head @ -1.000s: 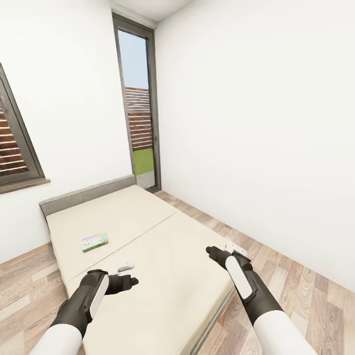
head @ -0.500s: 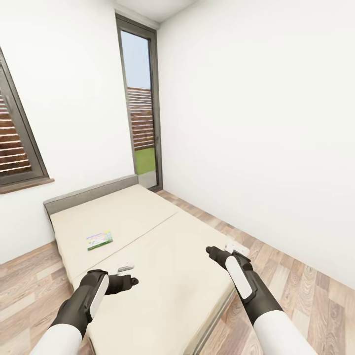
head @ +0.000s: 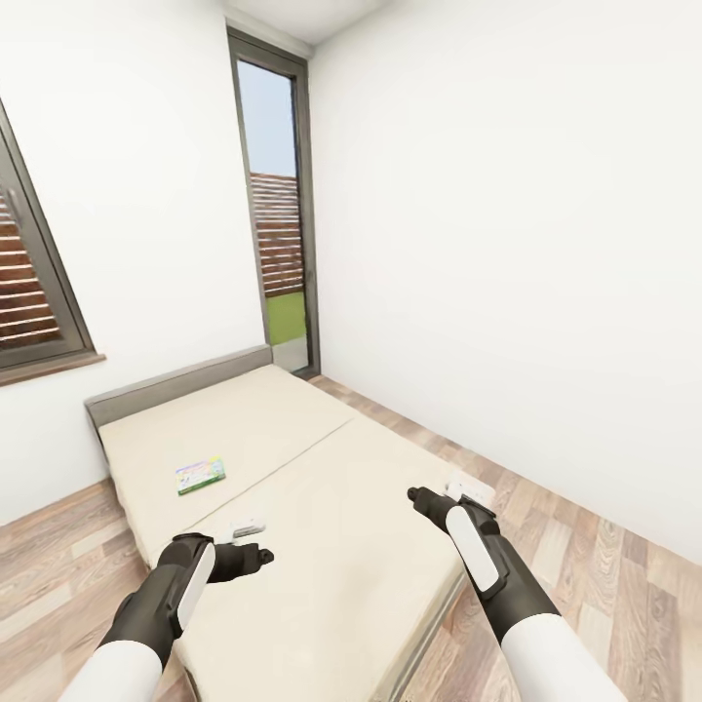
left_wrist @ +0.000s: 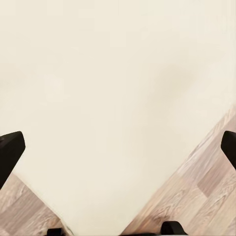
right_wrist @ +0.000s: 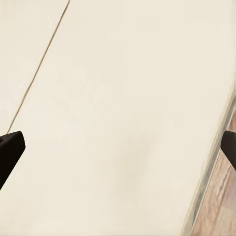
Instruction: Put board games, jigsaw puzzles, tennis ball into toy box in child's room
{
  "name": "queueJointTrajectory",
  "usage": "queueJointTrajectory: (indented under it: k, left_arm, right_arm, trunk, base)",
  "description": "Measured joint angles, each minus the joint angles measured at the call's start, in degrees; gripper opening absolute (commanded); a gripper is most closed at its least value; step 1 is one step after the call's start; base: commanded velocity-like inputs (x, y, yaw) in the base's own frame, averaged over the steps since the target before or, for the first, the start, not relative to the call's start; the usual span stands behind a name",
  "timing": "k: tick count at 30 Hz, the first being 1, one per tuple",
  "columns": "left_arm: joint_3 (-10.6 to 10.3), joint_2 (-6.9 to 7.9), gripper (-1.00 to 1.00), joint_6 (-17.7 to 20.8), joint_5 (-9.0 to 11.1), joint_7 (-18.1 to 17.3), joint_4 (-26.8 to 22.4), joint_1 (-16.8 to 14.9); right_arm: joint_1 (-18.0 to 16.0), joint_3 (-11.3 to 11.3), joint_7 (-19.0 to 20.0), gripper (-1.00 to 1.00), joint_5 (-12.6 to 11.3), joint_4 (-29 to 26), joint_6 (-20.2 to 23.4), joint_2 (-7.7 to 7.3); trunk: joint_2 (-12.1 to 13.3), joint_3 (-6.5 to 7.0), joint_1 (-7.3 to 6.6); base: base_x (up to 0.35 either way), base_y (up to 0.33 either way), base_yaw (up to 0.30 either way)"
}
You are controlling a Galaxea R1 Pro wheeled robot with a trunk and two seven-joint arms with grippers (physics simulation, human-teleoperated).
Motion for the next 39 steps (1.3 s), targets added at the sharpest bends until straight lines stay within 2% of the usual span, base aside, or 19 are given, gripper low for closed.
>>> queueJointTrajectory:
  k: [11, 27, 39]
  left_arm:
    - [0.04, -0.01, 1.00, 0.00, -0.01, 0.00, 0.02, -0.01]
    - [0.00, -0.01, 1.00, 0.00, -0.01, 0.00, -0.02, -0.01]
    - [0.01, -0.07, 1.00, 0.01, 0.01, 0.01, -0.03, 0.01]
  right_arm:
    - [0.01, 0.00, 0.02, 1.00, -0.08, -0.01, -0.04, -0.01]
    - [0.01, -0.02, 0.00, 1.00, -0.06, -0.01, -0.04, -0.01]
    - [-0.01, 0.04, 0.02, 1.00, 0.00, 0.01, -0.05, 0.00]
  trunk:
    - [0.00, 0.00, 0.00]
    - [0.00, 0.00, 0.00]
    - [0.00, 0.00, 0.00]
  base:
    - [-0.006, 0.066, -0.240]
    - [-0.003, 0.220, -0.270]
    - [-0.097, 0.096, -0.071]
